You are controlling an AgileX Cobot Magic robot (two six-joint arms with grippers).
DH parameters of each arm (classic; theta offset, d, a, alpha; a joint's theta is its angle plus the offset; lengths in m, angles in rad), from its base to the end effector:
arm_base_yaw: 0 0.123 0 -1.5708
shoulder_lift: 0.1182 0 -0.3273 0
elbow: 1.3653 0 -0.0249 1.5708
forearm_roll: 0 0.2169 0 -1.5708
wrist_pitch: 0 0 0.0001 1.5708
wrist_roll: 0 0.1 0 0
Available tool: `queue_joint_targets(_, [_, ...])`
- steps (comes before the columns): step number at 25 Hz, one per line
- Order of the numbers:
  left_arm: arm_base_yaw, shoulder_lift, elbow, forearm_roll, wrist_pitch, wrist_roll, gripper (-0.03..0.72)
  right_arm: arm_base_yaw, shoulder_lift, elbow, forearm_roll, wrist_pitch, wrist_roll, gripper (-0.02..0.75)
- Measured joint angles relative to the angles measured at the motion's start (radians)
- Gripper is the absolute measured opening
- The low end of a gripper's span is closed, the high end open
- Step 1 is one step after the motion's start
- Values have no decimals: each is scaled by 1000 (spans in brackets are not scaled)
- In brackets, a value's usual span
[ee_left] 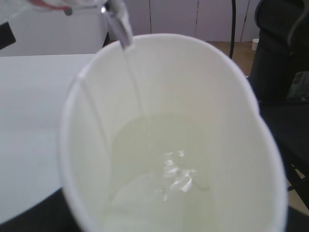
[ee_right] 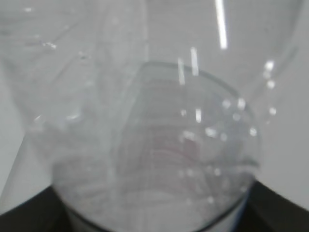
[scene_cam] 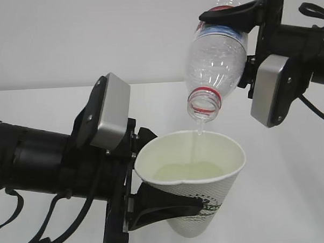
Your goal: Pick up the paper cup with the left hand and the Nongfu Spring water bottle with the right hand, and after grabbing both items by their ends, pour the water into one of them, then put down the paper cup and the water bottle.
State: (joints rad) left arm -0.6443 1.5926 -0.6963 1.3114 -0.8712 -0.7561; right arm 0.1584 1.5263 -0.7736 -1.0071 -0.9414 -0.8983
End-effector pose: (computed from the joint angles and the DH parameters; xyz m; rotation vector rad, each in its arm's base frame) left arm 0.1732 -0.2225 0.2742 1.4474 1.4434 -0.9967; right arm 0.2688 0.1121 0.3327 -1.5488 0.4830 -0.5545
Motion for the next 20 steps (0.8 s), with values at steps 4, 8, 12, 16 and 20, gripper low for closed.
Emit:
queue_joint_targets(4, [0,0,0,0,0,0,440,0,0,0,5,0,0,482])
queue_joint_targets(8, [0,0,0,0,0,0,439,0,0,0,5,0,0,482])
queue_joint_targets(12, [0,0,0,0,0,0,439,0,0,0,5,0,-5,482])
queue_joint_targets(16, [0,0,0,0,0,0,439,0,0,0,5,0,-7,482])
queue_joint_targets(20, [0,0,0,0,0,0,439,0,0,0,5,0,-13,482])
